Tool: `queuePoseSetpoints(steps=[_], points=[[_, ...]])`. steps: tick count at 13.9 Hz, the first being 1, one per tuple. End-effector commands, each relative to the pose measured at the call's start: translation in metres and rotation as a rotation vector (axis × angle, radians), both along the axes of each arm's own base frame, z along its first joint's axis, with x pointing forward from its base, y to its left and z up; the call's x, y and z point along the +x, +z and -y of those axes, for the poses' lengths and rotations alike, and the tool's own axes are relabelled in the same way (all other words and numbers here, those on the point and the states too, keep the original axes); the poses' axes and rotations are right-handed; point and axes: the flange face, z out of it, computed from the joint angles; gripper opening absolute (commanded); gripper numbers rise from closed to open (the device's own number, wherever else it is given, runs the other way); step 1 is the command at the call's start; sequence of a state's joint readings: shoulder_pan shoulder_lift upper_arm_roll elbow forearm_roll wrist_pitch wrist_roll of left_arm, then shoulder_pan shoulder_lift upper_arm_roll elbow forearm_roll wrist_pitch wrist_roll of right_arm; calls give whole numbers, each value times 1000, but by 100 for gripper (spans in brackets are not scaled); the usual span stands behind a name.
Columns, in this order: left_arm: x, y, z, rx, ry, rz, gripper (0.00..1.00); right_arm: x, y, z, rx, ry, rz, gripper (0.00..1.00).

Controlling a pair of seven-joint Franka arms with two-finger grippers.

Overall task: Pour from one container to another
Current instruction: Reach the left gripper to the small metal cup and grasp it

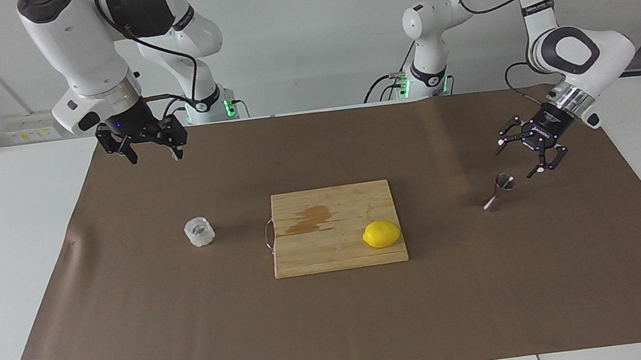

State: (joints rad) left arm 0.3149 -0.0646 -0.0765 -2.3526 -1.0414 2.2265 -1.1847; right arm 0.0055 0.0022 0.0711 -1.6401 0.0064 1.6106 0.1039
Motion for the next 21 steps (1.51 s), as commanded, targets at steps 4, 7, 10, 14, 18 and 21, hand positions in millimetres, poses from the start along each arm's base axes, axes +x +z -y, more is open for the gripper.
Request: queuePoseSetpoints(steps=[4,7,10,14,18,21], points=[[-7,-10,37,-6,140,25,100,1,0,2,27,15,-10,100],[-5,-12,35,17,157,30,100,1,1,2,27,15,-8,100],[-2,-11,28,29,221,48,100,1,1,2,27,15,-8,100],[13,-9,46,30,227,66,100,1,1,2,27,15,-8,100],[13,-10,46,32,231,66,100,1,0,2,27,15,-10,100],[13,-13,47,35,230,61,100,1,1,2,27,15,-8,100]])
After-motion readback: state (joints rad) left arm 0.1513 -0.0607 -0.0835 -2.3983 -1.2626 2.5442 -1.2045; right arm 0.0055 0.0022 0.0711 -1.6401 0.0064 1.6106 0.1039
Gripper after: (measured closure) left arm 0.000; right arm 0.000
